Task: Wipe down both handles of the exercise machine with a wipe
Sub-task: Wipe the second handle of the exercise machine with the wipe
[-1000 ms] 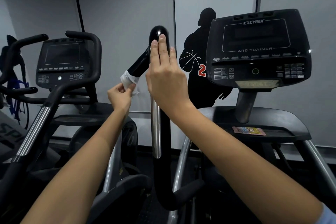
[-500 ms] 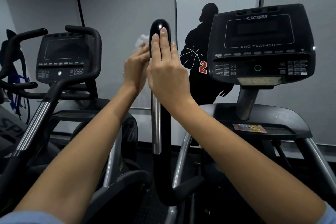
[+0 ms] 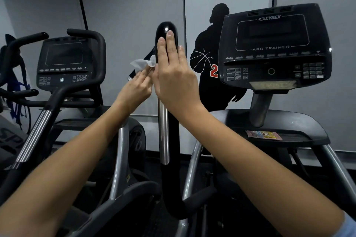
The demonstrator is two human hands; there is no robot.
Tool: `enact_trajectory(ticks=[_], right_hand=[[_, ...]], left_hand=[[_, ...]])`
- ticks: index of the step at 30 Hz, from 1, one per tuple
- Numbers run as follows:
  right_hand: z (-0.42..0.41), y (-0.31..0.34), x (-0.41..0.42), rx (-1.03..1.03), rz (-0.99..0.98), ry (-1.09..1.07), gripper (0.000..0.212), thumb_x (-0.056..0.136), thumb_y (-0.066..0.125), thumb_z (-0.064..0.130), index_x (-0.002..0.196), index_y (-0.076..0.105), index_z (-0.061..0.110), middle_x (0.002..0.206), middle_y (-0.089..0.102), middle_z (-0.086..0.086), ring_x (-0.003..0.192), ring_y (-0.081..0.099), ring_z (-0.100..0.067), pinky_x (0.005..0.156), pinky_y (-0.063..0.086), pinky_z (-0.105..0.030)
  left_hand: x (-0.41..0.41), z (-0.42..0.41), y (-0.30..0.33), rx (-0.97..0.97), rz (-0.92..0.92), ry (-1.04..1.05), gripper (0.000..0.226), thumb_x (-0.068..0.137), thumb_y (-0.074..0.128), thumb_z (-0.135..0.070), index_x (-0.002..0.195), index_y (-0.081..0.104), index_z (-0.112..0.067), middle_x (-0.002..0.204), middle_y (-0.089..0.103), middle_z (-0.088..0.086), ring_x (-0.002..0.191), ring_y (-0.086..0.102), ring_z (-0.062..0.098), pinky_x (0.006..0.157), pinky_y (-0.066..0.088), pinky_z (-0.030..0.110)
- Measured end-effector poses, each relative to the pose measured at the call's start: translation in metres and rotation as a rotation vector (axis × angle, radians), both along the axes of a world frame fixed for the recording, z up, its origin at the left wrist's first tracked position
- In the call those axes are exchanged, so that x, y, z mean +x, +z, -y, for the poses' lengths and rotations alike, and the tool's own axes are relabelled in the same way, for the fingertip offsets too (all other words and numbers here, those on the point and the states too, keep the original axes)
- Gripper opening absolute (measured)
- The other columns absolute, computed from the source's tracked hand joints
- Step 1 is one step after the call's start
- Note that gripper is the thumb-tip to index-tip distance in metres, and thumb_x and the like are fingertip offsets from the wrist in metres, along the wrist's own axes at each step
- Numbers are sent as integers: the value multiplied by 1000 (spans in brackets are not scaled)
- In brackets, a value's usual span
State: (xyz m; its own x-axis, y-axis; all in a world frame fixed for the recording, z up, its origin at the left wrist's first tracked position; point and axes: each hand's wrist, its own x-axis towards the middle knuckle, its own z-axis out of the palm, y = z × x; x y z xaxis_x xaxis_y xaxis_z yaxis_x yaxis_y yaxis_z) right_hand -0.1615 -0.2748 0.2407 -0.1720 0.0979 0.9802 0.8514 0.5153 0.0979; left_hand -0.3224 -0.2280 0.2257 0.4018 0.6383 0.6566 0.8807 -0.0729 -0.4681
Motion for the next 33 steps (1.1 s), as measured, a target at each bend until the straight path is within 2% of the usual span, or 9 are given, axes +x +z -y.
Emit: enact_trajectory(ticks=[5,11,14,16,19,23,26,28,33], right_hand=[[7,1,3,-45,2,28,51,93,33,26,136,42,-1,142,42,-21,121,52,-36,97,49,-36],[10,1,4,-69,10,42,60,88,24,30,135,45,-1,141,43,-20,118,54,-38,90,54,-37],[9,0,5,-69,14,49,56,89,32,28,135,44,-1,142,42,-21,119,53,-39,90,54,-37],[9,1,4,-71,21,46,54,89,38,26,135,44,-2,142,42,-22,119,53,-39,91,53,-38],[11,2,3,-77,8,42,55,89,28,25,133,46,-2,140,44,-22,117,54,-40,90,53,-38],[11,2,3,-76,11,65,55,88,27,22,135,43,-4,142,40,-24,120,51,-42,91,53,-42],[9,2,2,-99,20,79,57,90,22,24,137,38,-5,144,35,-25,125,47,-42,94,50,-44],[8,1,2,-112,21,77,57,90,22,24,137,38,-4,144,36,-25,124,47,-42,94,51,-44],[9,2,2,-117,7,101,56,89,25,23,136,42,-3,143,38,-24,122,50,-42,91,53,-43]], left_hand=[[-15,-2,-2,219,-578,213,41,83,59,-4,123,58,2,132,54,20,127,50,31,105,44,35],[-22,14,-20,216,-572,294,45,74,69,-3,116,61,8,129,56,23,125,51,34,106,41,37],[-32,23,-29,246,-612,312,48,79,57,2,125,48,14,132,51,27,129,45,36,119,8,44],[-33,33,-29,254,-510,269,52,76,54,9,128,47,11,133,52,25,127,49,34,119,7,41],[-20,44,-7,257,164,-75,60,71,51,25,129,49,9,133,51,25,123,52,38,99,46,42],[15,42,56,262,818,-282,45,85,45,14,128,52,2,128,57,22,115,57,31,96,43,27],[36,22,74,119,775,-400,24,88,53,-5,111,62,-5,92,68,13,86,64,28,80,55,33],[41,14,74,71,795,-417,15,92,50,-9,99,62,-15,70,60,-7,67,56,12,66,47,14],[2,15,57,-91,786,-284,36,92,46,5,121,61,-10,106,64,2,101,59,16,89,48,28]])
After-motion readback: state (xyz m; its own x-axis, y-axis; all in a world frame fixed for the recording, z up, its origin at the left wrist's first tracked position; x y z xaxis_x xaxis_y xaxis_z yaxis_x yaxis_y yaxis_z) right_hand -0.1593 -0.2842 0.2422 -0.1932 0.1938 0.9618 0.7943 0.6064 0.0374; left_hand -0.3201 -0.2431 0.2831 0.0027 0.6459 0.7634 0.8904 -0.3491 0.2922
